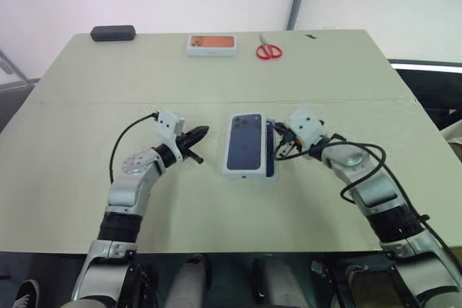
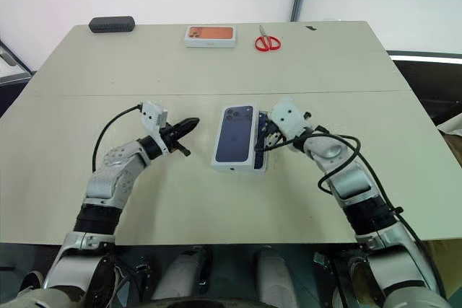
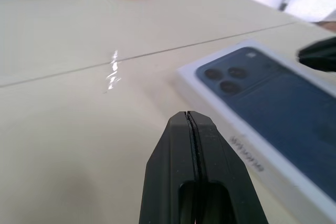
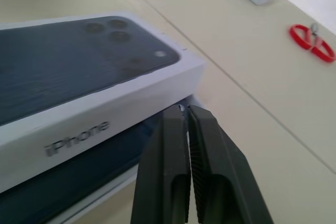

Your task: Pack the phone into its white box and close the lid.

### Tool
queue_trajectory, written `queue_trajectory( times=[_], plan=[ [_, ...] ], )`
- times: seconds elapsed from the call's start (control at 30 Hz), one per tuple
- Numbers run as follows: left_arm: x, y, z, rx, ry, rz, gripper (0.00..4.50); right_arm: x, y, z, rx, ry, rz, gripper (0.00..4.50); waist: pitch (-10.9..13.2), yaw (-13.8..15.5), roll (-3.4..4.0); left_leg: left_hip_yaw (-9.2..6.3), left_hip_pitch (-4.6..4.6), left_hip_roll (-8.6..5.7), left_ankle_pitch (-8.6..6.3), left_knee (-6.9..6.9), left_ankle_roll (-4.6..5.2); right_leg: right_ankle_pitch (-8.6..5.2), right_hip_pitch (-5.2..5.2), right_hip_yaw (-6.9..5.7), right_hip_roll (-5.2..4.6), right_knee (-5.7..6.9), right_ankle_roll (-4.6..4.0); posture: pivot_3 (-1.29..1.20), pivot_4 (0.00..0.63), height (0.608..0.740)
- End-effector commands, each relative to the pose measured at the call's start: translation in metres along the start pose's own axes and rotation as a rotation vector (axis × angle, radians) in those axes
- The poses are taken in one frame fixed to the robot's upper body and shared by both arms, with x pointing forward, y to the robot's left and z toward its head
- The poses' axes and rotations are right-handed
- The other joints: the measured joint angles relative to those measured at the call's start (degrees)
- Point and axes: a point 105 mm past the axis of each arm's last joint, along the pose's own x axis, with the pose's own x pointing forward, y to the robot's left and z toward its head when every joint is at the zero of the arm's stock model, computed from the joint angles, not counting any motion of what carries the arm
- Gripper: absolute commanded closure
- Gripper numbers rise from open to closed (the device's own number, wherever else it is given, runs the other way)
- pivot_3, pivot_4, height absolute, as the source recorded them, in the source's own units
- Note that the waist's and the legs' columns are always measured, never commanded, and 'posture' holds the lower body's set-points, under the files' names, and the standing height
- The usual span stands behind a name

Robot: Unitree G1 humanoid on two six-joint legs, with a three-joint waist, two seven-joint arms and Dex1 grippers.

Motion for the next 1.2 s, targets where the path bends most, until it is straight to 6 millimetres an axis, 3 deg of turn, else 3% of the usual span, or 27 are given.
queue_trajectory(
  times=[0.03,0.17,0.4,0.8,0.93,1.2],
  plan=[
    [0.003,-0.003,0.006,0.022,-0.007,0.004,4.50,-0.002,0.001,0.016,-0.027,-0.064,-0.004,4.47,0.00,0.33,0.00,-0.01,0.00,0.00,0.00,0.00,0.00,0.00,0.00,0.00,0.00,0.00,0.00,0.00,0.150,0.740],
    [0.013,-0.025,-0.010,0.001,0.051,-0.062,4.50,-0.002,0.003,0.017,-0.028,-0.063,-0.003,4.47,0.00,0.67,0.00,-0.02,0.00,0.00,0.00,0.01,-0.01,0.00,0.02,-0.02,0.00,0.01,-0.01,0.00,0.150,0.740],
    [0.031,-0.043,-0.010,-0.038,0.078,-0.106,4.50,-0.004,0.000,0.023,-0.035,-0.074,-0.008,4.47,0.03,0.64,-0.05,-0.02,0.00,-0.03,0.00,0.02,-0.01,0.00,0.04,-0.03,-0.02,-0.01,-0.01,0.00,0.150,0.740],
    [0.047,-0.068,0.010,-0.049,0.019,-0.181,4.50,-0.016,0.000,0.013,0.007,-0.033,-0.034,4.47,0.04,0.73,-0.06,0.01,0.03,-0.04,0.00,0.04,-0.01,0.01,0.08,-0.03,-0.02,0.01,0.00,0.00,0.150,0.740],
    [0.045,-0.069,0.007,-0.041,0.036,-0.187,4.50,-0.017,0.001,0.012,0.004,-0.026,-0.037,4.47,0.03,0.52,-0.06,0.01,0.05,-0.03,0.00,0.04,-0.01,0.01,0.08,-0.03,-0.01,0.02,0.00,0.00,0.150,0.740],
    [0.025,-0.038,0.009,-0.004,0.053,-0.100,4.50,-0.017,0.000,0.015,0.003,-0.031,-0.037,4.47,0.04,0.61,-0.06,0.00,0.08,-0.02,0.01,0.03,-0.01,0.01,0.08,-0.03,0.00,0.08,0.00,0.00,0.150,0.740]
  ],
)
